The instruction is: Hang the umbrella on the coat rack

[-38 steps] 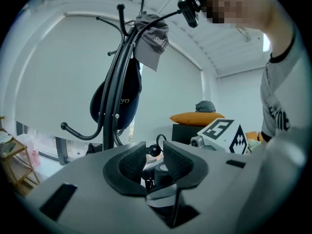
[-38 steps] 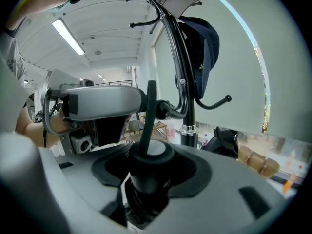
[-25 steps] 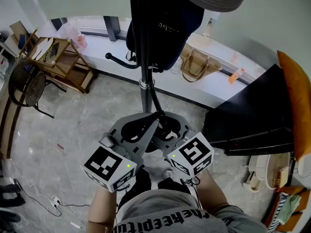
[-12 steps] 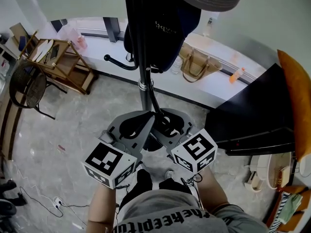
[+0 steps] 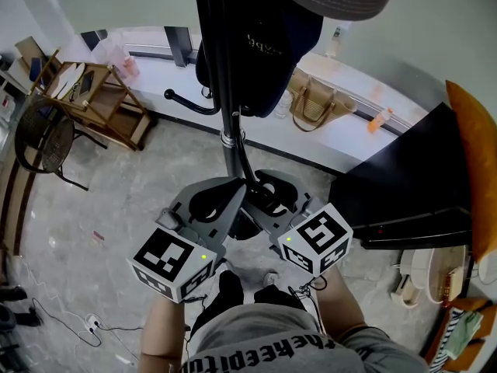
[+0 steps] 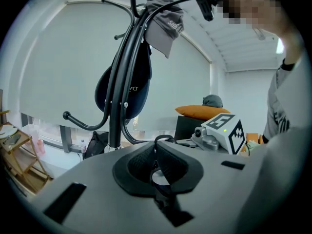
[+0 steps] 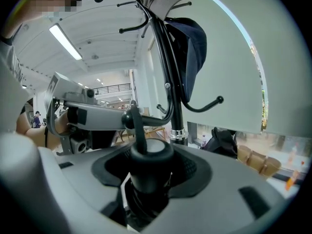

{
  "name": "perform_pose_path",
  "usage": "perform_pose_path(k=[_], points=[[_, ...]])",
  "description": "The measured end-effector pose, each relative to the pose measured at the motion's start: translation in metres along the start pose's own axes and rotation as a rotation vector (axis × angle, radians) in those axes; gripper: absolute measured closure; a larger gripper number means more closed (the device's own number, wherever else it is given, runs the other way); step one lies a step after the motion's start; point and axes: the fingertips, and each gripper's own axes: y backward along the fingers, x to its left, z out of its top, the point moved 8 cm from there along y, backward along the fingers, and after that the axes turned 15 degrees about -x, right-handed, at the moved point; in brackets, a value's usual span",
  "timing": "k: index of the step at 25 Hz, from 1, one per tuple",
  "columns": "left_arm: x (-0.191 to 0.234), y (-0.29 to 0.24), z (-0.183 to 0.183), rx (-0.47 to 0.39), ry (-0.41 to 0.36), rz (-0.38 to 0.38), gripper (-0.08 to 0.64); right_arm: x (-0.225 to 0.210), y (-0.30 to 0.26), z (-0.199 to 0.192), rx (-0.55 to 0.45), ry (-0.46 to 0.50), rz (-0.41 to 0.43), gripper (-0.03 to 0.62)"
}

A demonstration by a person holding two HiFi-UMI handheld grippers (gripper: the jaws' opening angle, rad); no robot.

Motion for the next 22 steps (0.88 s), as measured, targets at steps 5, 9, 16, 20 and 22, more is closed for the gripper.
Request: perform_pose_path(k=[5, 9, 16, 20, 22], points=[[0.003, -0.003, -0.006, 0.007, 0.006, 0.008, 0.537, -0.007, -0.002, -0.005, 0.02, -0.007, -0.017, 0.367], [0.005, -0.004, -0.008, 0.006, -0.016, 0.02, 0.535, -0.01, -0.005, -0.008, 0.043, 0.009, -0.028, 0.365], [0.015, 0.001, -0.011, -0.011, -0.076, 0.083, 0.535, -0.013, -0.012, -0.027, 0.122, -0.001, -0.059, 0.354], [0.021, 0.005, -0.013, -0.008, -0.068, 0.099, 0.535, -0.01, -0.013, -0.017, -0.062, -0.052, -0.061, 0.359], [0.021, 0.007, -0.014, -0.011, -0.064, 0.103, 0.535, -0.011, -0.011, -0.016, -0.065, -0.041, -0.056, 0.359]])
